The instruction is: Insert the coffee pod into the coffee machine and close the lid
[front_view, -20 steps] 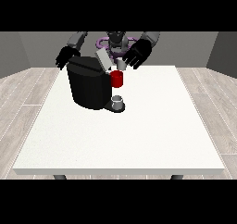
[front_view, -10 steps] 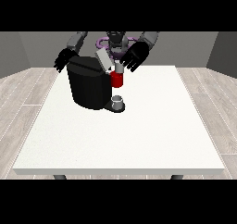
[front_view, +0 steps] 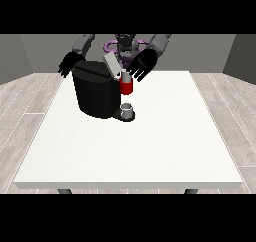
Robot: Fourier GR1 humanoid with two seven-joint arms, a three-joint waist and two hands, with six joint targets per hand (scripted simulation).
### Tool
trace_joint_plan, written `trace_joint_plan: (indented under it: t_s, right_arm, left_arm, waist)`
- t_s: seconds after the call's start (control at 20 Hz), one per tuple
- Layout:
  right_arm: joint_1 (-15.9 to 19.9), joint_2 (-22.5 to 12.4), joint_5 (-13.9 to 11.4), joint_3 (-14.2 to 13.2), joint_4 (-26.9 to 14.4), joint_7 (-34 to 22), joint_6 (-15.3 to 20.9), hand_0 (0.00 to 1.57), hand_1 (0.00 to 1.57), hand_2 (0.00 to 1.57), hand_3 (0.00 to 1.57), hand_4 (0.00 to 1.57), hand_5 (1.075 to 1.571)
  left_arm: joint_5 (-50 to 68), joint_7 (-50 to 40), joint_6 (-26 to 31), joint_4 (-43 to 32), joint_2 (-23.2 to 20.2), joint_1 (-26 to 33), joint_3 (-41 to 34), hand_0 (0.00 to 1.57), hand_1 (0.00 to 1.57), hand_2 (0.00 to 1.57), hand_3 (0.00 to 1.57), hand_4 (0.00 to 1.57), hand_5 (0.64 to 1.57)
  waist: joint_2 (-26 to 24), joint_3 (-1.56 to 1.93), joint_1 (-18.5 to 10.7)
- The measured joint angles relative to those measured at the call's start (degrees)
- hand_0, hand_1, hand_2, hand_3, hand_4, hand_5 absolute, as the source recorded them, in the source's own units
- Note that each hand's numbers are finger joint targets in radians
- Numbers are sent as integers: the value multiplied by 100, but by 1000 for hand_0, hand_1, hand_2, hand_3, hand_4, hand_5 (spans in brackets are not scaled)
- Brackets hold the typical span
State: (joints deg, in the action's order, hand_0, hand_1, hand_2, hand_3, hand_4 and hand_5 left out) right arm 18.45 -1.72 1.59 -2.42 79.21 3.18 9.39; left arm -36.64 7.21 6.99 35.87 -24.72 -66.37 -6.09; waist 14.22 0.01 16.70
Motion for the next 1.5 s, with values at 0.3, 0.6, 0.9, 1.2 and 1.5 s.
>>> trace_joint_plan:
  t_s: [0.3,0.6,0.9,1.2,1.5]
  right_arm:
    - [57,-55,42,-95,-70,42,-6,0,0,0,0,435,1571]
    - [28,-89,37,-94,2,-20,-8,0,0,0,0,437,1571]
    - [25,-79,44,-121,-61,-60,32,0,0,0,0,397,1571]
    - [-99,-10,19,-10,76,16,11,0,0,0,0,438,1571]
    - [23,-78,73,-128,-39,94,-9,0,0,0,0,415,1571]
  left_arm:
    - [-19,35,75,-21,-5,-65,-16,1164,1164,1239,1182,492,1571]
    - [-62,35,75,-102,-23,-56,-45,1249,1249,1282,1181,480,1571]
    - [-83,-48,126,-135,99,-50,-35,1211,1211,1239,1123,460,1571]
    - [-131,59,176,-191,-28,-45,-54,1118,1118,1158,990,442,1571]
    - [-244,53,167,-117,-30,-118,11,1058,1058,1125,961,367,1571]
  waist:
    - [70,2,-58]
    - [82,4,-15]
    - [25,4,-69]
    - [56,5,15]
    - [117,8,-68]
